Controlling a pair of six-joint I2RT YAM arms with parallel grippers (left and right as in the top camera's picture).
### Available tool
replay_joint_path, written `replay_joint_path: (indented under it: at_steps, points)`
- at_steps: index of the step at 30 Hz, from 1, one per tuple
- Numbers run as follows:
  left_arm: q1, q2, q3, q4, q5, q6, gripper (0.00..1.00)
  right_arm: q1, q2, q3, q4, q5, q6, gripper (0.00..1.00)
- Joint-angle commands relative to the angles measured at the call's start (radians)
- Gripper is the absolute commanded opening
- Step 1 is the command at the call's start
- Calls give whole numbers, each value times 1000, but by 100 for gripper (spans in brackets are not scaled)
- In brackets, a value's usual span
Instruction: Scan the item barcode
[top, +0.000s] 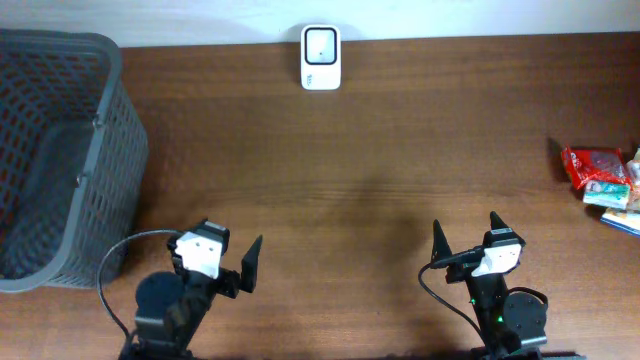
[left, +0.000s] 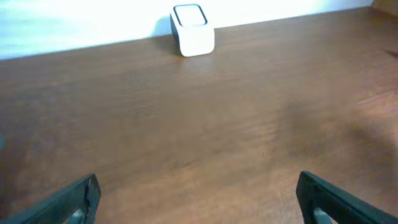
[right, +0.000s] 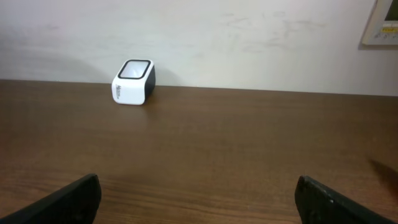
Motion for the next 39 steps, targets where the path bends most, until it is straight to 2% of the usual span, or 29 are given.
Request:
replay_joint_path:
  at_steps: [1, 7, 17, 19, 21, 25, 39]
  points:
    - [18, -89, -95, 43, 22, 18, 99, -6, -7, -7, -3, -2, 3, 98]
    - [123, -307, -282, 244, 67, 17, 99, -6, -7, -7, -3, -2, 3, 98]
    - [146, -347, -281, 212, -87, 15, 99, -6, -7, -7, -3, -2, 3, 98]
    - [146, -347, -281, 202, -183, -87, 99, -6, -7, -7, -3, -2, 3, 99]
    - [146, -347, -281, 202, -230, -98, 99, -6, -7, -7, -3, -2, 3, 98]
    - [146, -347, -281, 200, -229, -28, 99, -6, -7, -7, -3, -2, 3, 99]
    - [156, -347, -281, 203, -222, -28, 99, -6, -7, -7, -3, -2, 3, 99]
